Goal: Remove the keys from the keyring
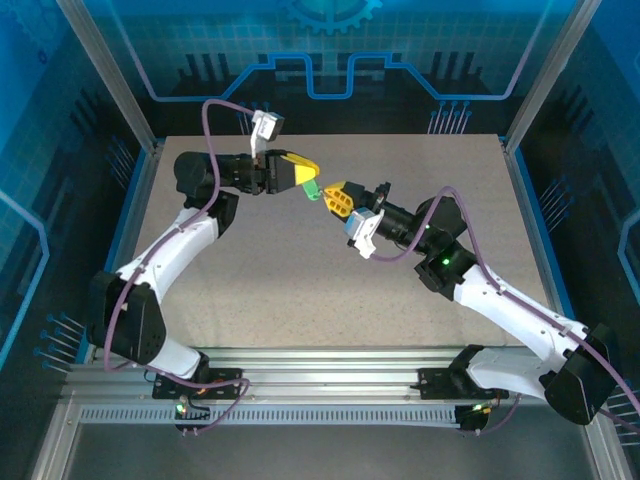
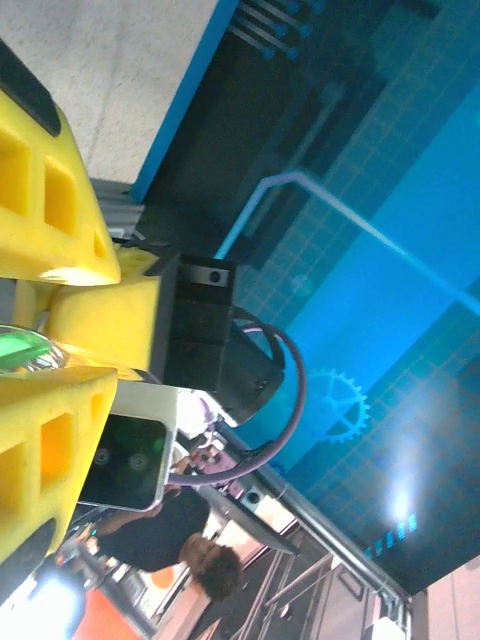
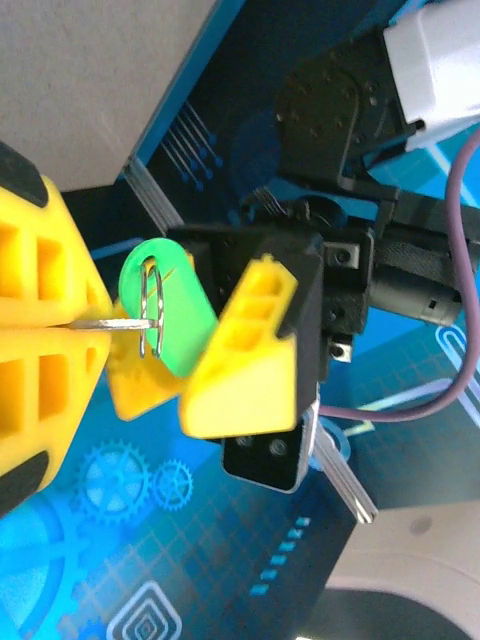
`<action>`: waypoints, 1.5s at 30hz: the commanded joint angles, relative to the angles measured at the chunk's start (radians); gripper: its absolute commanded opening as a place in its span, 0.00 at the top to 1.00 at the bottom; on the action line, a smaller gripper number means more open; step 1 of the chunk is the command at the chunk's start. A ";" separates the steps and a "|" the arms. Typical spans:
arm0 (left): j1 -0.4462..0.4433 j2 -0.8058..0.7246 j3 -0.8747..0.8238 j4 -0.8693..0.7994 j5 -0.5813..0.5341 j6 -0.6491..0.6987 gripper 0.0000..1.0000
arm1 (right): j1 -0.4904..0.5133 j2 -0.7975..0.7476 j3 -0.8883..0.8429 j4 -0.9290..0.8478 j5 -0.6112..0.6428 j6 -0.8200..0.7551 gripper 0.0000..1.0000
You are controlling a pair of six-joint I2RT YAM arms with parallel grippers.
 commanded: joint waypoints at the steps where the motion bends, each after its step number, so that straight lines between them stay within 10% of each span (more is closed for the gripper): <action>1: 0.019 -0.055 -0.022 -0.020 -0.054 0.075 0.67 | -0.017 -0.022 0.024 -0.034 -0.064 0.039 1.00; 9: 0.042 -0.121 -0.042 -0.180 -0.018 0.201 0.65 | -0.042 -0.042 0.048 -0.107 -0.130 0.052 1.00; 20: -0.043 -0.201 0.068 -0.860 0.050 0.720 0.56 | -0.088 -0.020 0.127 -0.204 -0.277 0.129 1.00; 36: -0.075 -0.179 0.087 -0.798 0.102 0.663 0.55 | -0.094 0.000 0.137 -0.195 -0.298 0.153 1.00; 45: -0.081 -0.159 0.097 -0.788 0.112 0.642 0.74 | -0.095 0.003 0.130 -0.180 -0.291 0.156 1.00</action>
